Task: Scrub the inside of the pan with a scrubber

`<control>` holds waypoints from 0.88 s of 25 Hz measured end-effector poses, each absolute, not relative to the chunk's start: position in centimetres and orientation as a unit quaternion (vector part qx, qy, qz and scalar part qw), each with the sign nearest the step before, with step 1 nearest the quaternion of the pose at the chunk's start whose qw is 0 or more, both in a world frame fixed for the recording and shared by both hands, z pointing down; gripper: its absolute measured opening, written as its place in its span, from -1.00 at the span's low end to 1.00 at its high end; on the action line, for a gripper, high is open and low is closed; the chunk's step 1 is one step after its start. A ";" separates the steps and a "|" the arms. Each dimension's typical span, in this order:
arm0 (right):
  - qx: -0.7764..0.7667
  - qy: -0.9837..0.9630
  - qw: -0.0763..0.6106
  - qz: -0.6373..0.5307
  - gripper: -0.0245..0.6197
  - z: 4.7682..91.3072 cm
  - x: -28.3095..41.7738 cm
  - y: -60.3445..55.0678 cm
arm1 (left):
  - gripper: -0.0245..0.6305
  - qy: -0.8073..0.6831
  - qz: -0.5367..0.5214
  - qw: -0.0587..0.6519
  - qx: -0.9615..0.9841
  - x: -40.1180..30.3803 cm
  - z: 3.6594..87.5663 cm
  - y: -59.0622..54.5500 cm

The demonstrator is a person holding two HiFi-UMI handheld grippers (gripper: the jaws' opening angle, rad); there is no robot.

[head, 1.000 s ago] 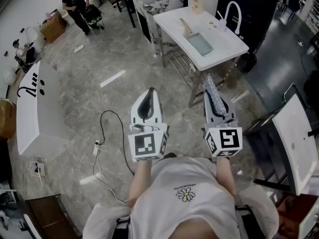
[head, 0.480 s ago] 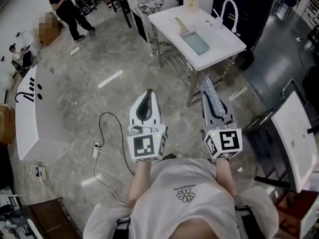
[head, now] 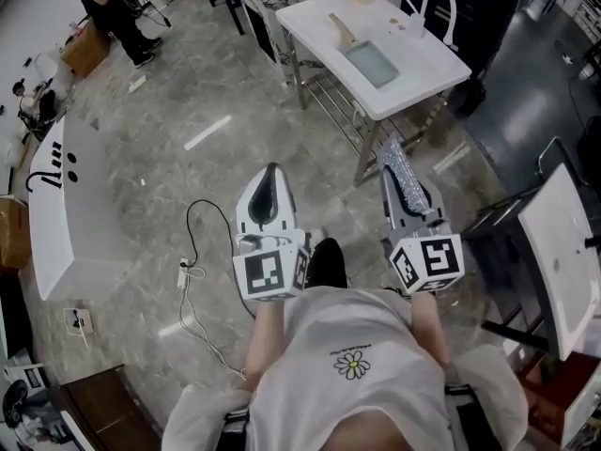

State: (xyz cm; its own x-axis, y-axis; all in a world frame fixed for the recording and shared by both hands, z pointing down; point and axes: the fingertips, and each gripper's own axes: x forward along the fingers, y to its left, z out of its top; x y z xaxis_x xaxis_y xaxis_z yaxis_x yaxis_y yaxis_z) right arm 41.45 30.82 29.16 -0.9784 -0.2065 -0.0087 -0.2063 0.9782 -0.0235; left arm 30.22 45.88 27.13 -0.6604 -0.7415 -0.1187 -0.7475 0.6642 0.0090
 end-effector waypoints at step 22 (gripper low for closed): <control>-0.136 0.990 -0.006 -0.019 -0.75 27.8 15.8 15.0 | -0.87 0.884 0.031 0.049 -0.465 3.9 26.2 27.3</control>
